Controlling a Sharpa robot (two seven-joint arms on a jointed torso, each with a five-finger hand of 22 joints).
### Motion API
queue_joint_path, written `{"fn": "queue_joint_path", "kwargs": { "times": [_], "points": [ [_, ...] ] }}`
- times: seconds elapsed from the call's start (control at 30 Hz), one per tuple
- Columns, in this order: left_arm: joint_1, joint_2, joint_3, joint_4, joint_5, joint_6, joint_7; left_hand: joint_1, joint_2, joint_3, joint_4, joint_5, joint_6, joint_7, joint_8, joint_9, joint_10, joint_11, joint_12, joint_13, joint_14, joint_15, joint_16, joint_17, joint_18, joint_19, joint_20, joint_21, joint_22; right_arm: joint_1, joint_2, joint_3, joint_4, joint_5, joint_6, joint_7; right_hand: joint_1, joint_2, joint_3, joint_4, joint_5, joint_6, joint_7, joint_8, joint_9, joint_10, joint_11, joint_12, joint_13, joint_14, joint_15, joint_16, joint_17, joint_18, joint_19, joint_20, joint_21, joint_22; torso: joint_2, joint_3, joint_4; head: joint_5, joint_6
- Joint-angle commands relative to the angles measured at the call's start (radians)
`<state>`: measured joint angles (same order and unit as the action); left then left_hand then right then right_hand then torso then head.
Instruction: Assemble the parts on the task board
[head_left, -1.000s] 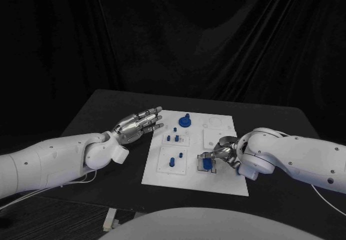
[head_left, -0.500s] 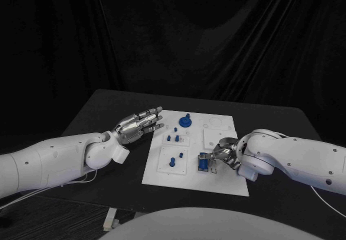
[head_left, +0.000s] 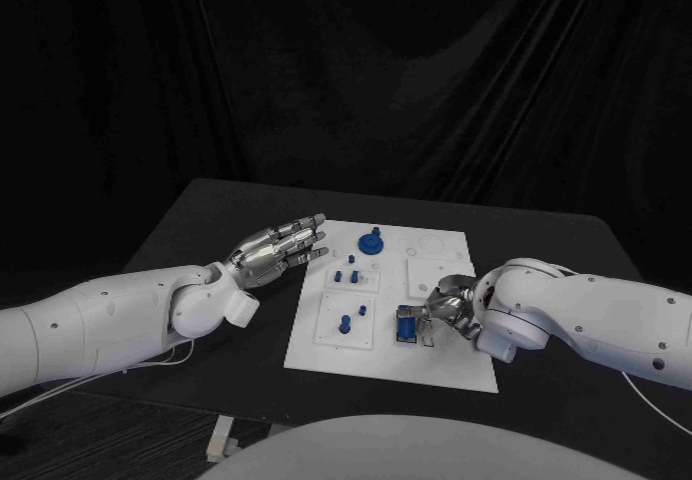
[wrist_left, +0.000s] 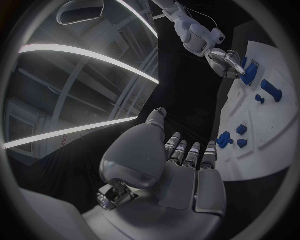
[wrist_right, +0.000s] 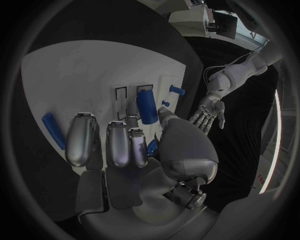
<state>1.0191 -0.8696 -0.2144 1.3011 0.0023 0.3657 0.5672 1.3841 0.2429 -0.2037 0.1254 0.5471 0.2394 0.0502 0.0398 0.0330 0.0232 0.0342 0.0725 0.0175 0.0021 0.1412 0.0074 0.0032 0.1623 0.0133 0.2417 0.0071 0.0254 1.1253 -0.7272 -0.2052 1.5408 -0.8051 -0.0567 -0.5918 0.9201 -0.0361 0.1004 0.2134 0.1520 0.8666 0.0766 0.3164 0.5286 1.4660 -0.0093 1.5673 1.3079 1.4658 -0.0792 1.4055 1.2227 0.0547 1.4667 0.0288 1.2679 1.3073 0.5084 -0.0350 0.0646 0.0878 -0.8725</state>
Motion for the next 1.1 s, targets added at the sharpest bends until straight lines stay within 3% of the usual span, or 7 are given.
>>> {"fn": "queue_joint_path", "kwargs": {
  "times": [0.03, 0.17, 0.37, 0.67, 0.87, 1.0, 1.1],
  "points": [
    [-0.001, 0.002, 0.001, 0.001, 0.007, 0.015, 0.009, -0.004, 0.006, 0.001, -0.006, 0.005, -0.002, 0.004, 0.005, 0.001, -0.004, -0.002, 0.003, -0.001, 0.001, 0.005, 0.007, 0.001, 0.012, 0.000, 0.003, 0.003, 0.001, -0.007, -0.008, -0.003, 0.008, -0.006, -0.006, -0.009, 0.004, -0.008, -0.013, 0.000, -0.017, -0.001, 0.000, -0.005, -0.004, 0.105, 0.006, 0.004, 0.263, 0.047, 0.006, -0.006, -0.001, 0.013, 0.015, 0.005, -0.005, 0.171, 0.000, 0.0000, -0.0005, 0.001, 0.000],
    [-0.001, 0.001, 0.001, 0.002, 0.007, 0.016, 0.009, -0.004, 0.006, 0.001, -0.006, 0.005, -0.002, 0.004, 0.005, 0.001, -0.004, -0.002, 0.003, -0.001, 0.001, 0.005, 0.007, 0.001, 0.012, 0.000, 0.003, 0.003, 0.001, -0.004, -0.037, -0.003, 0.036, -0.006, -0.039, 0.001, -0.013, -0.014, -0.041, 0.021, -0.058, 0.005, -0.001, 0.000, -0.015, 0.105, 0.005, 0.004, 0.263, 0.047, 0.006, -0.005, 0.000, 0.014, 0.015, 0.005, -0.009, 0.171, 0.000, 0.0000, -0.0002, 0.005, 0.000],
    [-0.002, -0.003, 0.001, 0.003, 0.007, 0.014, 0.009, -0.004, 0.006, 0.001, -0.006, 0.006, -0.001, 0.004, 0.005, 0.001, -0.004, -0.002, 0.003, -0.001, 0.001, 0.006, 0.007, 0.001, 0.011, 0.000, 0.004, 0.003, 0.001, 0.035, -0.100, -0.003, 0.102, -0.007, -0.114, 0.053, -0.017, -0.014, -0.074, 0.040, -0.028, 0.011, -0.002, 0.008, -0.023, 0.105, 0.003, 0.004, 0.263, 0.049, 0.004, -0.002, 0.005, 0.014, 0.015, 0.004, -0.010, 0.171, 0.000, -0.0001, -0.0003, 0.007, 0.000],
    [-0.002, -0.004, 0.001, 0.004, 0.007, 0.010, 0.009, -0.004, 0.006, 0.001, -0.007, 0.006, 0.004, 0.006, 0.007, 0.002, -0.004, -0.003, 0.004, 0.000, 0.001, 0.007, 0.008, 0.002, 0.011, 0.001, 0.004, 0.004, 0.002, 0.078, -0.164, -0.003, 0.181, -0.077, -0.230, 0.239, 0.132, -0.004, -0.101, -0.006, 0.103, 0.003, -0.010, 0.065, -0.019, 0.105, -0.005, 0.004, 0.263, 0.052, -0.002, 0.012, 0.024, 0.009, 0.023, -0.002, 0.011, 0.179, -0.001, 0.0000, 0.0001, 0.005, 0.000],
    [-0.002, -0.002, 0.001, 0.004, 0.007, 0.010, 0.009, -0.004, 0.006, 0.001, -0.007, 0.006, 0.004, 0.006, 0.007, 0.002, -0.004, -0.003, 0.004, 0.000, 0.001, 0.007, 0.008, 0.002, 0.011, 0.001, 0.004, 0.004, 0.002, 0.056, -0.168, -0.003, 0.198, -0.255, -0.271, 0.351, 0.252, -0.005, -0.118, -0.056, 0.109, -0.123, 0.001, 0.128, 0.009, 0.105, -0.008, 0.004, 0.263, 0.052, -0.006, 0.016, 0.029, 0.005, 0.027, -0.004, 0.030, 0.184, -0.001, 0.0002, -0.0005, 0.003, 0.000],
    [-0.002, -0.001, 0.001, 0.004, 0.007, 0.010, 0.008, -0.004, 0.006, 0.001, -0.007, 0.007, 0.005, 0.008, 0.007, 0.002, -0.004, -0.003, 0.005, 0.000, 0.001, 0.008, 0.008, 0.002, 0.010, 0.001, 0.005, 0.004, 0.003, 0.017, -0.168, -0.003, 0.194, -0.407, -0.282, 0.394, 0.330, -0.009, -0.135, -0.072, 0.101, -0.264, -0.003, 0.185, 0.027, 0.105, -0.016, 0.004, 0.263, 0.049, -0.012, 0.012, 0.022, 0.006, 0.023, -0.011, 0.025, 0.182, 0.001, 0.0004, -0.0003, 0.006, 0.000],
    [-0.002, 0.000, 0.001, 0.004, 0.007, 0.010, 0.008, -0.004, 0.006, 0.001, -0.007, 0.007, 0.005, 0.008, 0.007, 0.002, -0.004, -0.003, 0.005, 0.000, 0.001, 0.008, 0.008, 0.002, 0.010, 0.001, 0.005, 0.004, 0.003, -0.020, -0.167, -0.003, 0.184, -0.549, -0.297, 0.419, 0.386, -0.014, -0.145, -0.077, 0.099, -0.412, -0.009, 0.201, 0.016, 0.105, -0.020, 0.004, 0.263, 0.046, -0.014, 0.005, 0.012, 0.008, 0.018, -0.013, 0.014, 0.180, 0.002, 0.0004, -0.0011, 0.009, 0.000]
  ]
}}
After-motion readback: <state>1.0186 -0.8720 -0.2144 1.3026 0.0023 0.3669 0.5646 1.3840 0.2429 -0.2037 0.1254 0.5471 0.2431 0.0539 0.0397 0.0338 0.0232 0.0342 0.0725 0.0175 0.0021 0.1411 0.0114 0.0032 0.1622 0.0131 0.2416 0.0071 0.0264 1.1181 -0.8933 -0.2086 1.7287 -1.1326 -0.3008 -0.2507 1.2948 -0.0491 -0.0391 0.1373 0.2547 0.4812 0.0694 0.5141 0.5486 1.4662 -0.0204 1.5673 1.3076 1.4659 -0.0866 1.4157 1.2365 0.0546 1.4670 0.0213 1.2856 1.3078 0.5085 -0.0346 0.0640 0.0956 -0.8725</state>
